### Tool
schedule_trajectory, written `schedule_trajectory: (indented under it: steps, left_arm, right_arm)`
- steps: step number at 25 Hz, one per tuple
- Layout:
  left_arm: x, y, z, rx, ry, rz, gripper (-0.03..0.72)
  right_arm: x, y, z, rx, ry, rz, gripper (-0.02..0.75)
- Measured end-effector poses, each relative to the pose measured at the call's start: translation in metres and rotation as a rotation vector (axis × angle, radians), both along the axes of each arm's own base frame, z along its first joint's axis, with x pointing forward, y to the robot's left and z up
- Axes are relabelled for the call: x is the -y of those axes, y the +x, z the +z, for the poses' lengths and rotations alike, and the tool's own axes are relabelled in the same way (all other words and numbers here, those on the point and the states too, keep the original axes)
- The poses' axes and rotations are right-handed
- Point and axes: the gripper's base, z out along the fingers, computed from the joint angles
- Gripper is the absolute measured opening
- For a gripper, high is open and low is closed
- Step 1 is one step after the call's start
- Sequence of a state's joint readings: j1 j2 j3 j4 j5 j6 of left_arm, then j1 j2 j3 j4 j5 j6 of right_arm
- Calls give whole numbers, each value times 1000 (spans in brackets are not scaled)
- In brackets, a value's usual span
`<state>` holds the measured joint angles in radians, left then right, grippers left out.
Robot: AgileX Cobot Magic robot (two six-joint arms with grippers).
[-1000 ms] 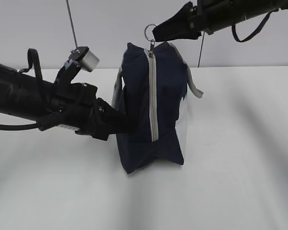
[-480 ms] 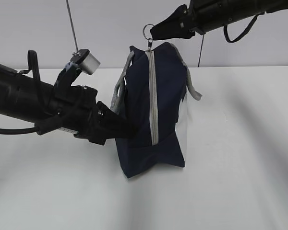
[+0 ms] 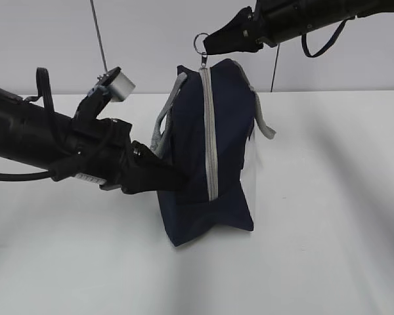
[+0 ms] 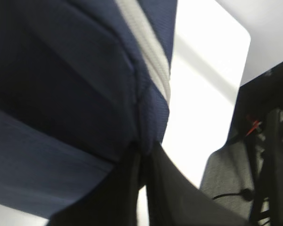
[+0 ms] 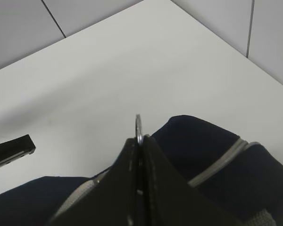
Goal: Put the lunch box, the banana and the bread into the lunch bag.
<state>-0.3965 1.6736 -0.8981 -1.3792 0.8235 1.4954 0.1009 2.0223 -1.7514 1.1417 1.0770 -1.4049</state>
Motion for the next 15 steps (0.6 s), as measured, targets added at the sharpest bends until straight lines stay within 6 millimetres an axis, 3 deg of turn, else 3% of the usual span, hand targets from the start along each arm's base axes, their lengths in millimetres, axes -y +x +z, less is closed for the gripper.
schedule_trajectory:
  steps: [2, 7, 8, 11, 15]
  left_arm:
    - [-2, 2, 2, -60, -35, 40, 50]
    - [-17, 14, 13, -284, -211, 230, 403]
    - [-20, 17, 16, -327, -258, 257, 446]
    - [-22, 22, 26, -428, -363, 303, 508]
    - [-21, 29, 32, -495, -395, 383, 514]
  right_arm:
    - [0, -2, 1, -5, -3, 21, -16]
    - [-1, -8, 2, -36, -2, 94, -16]
    - [-1, -9, 1, -39, -6, 101, -16]
    - [0, -10, 1, -42, -10, 109, -16]
    - [0, -10, 0, -46, -25, 111, -16]
